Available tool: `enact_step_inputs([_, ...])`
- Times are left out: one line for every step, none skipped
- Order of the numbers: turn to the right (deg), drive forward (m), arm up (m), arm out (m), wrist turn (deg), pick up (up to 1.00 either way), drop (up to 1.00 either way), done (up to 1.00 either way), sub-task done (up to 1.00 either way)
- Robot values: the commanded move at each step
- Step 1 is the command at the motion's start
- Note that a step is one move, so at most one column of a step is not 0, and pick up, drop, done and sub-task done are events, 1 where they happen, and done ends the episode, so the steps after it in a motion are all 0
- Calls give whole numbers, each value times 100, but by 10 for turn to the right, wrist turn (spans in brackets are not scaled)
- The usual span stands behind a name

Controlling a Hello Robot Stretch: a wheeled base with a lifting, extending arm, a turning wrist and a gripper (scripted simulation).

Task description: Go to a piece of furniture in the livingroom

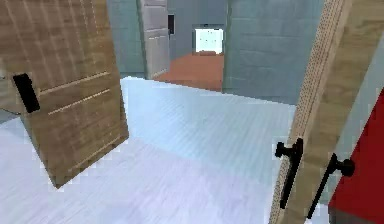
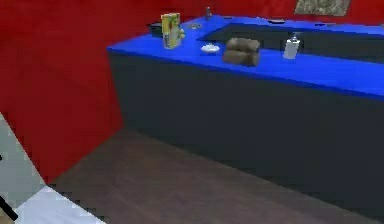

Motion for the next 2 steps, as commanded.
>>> enact_step_inputs([-450, 0, 0, 0, 0, 0, 0, 0, 0])
enact_step_inputs([-270, 0, 0, 0, 0, 0, 0, 0, 0])
